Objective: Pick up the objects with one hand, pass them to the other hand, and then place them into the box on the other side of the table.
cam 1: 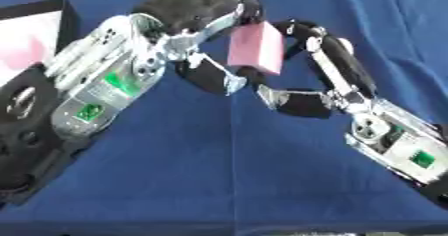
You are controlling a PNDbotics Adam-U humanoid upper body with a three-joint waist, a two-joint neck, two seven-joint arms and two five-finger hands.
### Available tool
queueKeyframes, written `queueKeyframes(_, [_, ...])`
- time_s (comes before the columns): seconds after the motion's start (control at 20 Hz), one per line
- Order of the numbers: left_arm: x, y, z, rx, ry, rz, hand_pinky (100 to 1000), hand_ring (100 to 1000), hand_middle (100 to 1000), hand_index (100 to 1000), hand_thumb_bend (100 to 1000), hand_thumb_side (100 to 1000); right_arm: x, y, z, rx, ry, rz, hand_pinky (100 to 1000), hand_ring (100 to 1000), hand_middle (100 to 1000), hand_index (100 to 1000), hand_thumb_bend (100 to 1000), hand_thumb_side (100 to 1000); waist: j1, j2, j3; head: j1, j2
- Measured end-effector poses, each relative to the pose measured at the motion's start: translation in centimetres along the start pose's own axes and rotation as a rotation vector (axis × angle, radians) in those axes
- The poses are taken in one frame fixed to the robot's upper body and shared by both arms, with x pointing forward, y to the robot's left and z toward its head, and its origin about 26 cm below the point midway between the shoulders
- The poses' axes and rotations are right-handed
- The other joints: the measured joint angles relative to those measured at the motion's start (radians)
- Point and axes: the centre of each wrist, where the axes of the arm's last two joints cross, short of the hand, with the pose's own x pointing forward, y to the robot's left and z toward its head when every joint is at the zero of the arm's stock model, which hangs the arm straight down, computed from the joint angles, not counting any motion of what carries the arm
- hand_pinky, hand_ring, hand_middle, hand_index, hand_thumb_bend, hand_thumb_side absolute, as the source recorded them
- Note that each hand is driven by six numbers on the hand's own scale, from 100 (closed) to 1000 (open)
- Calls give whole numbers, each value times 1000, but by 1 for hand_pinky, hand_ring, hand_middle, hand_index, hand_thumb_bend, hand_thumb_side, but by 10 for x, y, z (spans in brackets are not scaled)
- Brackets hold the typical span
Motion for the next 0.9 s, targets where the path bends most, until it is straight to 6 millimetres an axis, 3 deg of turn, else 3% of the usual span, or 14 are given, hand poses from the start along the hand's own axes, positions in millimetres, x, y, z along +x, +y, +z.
queueKeyframes(0.9, [-14,-3,9,-26,56,-26,751,633,531,473,176,114,-8,-5,2,-26,94,45,576,786,706,832,224,250,1,-7,2,11,0])
